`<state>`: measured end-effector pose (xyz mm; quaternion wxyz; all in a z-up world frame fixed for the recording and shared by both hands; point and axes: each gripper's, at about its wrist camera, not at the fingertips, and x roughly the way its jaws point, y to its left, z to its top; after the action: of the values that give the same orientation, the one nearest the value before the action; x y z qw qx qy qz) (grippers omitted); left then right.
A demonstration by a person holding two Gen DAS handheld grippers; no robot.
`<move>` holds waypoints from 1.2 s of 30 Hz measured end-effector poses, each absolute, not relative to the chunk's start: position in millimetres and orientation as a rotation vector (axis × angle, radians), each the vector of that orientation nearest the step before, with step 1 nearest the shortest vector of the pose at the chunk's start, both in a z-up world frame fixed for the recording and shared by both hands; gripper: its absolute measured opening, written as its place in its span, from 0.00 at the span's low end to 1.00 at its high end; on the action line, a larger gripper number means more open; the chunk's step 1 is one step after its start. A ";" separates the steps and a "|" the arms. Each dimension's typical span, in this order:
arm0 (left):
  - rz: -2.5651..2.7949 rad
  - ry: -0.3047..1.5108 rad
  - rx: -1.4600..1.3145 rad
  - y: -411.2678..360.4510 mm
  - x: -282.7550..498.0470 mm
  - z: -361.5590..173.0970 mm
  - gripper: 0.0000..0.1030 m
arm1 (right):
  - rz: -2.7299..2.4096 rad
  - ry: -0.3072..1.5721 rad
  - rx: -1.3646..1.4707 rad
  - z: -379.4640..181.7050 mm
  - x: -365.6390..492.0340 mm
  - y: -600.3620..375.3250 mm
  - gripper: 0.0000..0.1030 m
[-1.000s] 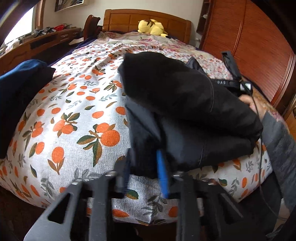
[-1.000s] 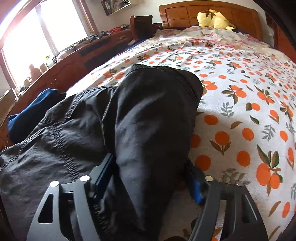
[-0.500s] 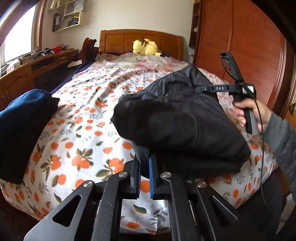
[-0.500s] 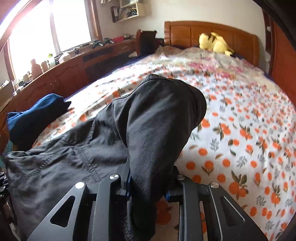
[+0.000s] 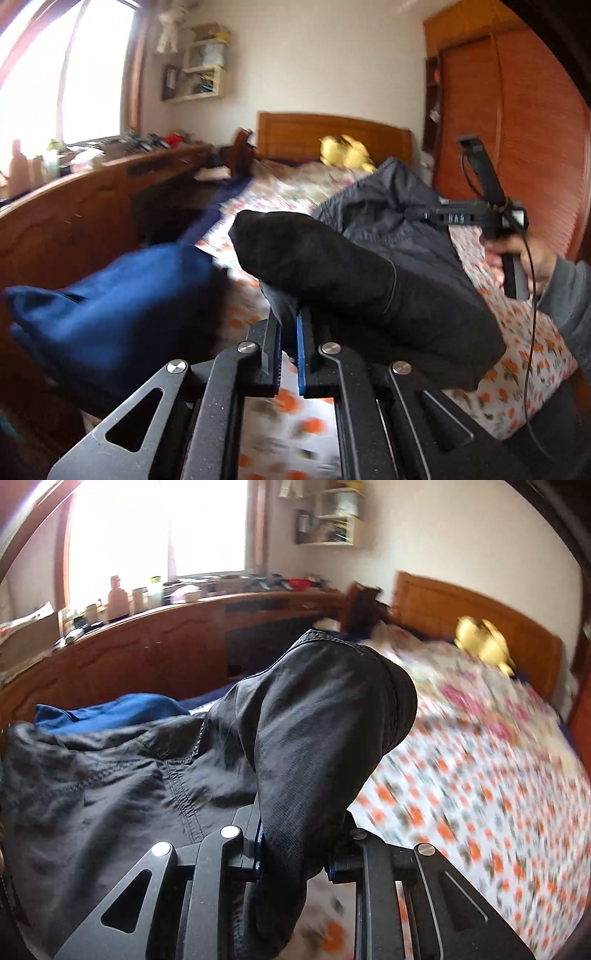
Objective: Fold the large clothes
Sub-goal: 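Lift the jacket bundle with both grippers and carry it toward the desk, then lower the bundle onto the bed edge beside the blue garment, open both grippers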
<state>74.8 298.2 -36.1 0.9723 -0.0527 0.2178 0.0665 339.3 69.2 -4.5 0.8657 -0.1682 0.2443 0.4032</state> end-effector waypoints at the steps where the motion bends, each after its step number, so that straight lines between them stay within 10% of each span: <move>1: 0.154 0.431 -0.106 313.7 72.1 -31.2 0.07 | 0.855 0.500 -0.359 1.7 336.3 88.5 0.23; 12: 0.454 0.383 -0.028 451.1 39.0 18.2 0.06 | 1.001 0.417 -0.378 47.9 310.8 278.4 0.23; 27: 0.663 0.522 -0.119 543.4 -5.2 -59.8 0.08 | 1.066 0.579 -0.514 -53.5 350.7 382.9 0.34; 36: 0.649 0.419 -0.110 535.7 -14.1 -30.8 0.59 | 1.072 0.540 -0.476 -46.0 310.7 344.5 0.48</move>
<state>-14.1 535.7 -30.8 0.9249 -0.0538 0.2041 0.3164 310.7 344.5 -46.0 0.7988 -0.2217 0.2519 0.4994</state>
